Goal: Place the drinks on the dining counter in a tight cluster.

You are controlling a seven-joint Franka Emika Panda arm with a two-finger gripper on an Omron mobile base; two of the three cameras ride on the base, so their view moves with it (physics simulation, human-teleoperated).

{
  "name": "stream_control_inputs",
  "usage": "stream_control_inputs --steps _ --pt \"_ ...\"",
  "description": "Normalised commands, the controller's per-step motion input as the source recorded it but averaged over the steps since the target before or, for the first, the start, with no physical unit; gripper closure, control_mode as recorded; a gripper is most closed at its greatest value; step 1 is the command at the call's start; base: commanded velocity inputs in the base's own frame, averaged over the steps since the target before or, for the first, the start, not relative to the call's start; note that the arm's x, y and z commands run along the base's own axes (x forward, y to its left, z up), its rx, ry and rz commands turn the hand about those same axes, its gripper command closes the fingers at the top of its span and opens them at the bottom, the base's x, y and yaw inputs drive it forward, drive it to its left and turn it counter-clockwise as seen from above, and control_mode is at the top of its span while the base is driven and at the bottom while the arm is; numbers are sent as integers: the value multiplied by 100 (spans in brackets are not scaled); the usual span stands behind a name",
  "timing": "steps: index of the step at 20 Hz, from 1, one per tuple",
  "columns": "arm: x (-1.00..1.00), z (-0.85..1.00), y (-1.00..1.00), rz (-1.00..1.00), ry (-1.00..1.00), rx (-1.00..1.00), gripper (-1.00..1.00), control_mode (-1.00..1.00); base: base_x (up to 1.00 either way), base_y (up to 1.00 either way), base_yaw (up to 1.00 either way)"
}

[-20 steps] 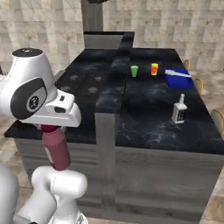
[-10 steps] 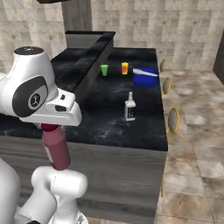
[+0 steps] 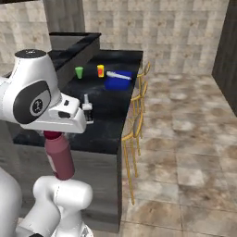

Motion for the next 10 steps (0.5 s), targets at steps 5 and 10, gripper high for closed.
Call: stream_control_inputs --steps 5,10 --pt "0 0 0 0 0 0 100 100 36 -100 12" --pt "0 0 0 0 0 0 100 100 59 -100 27"
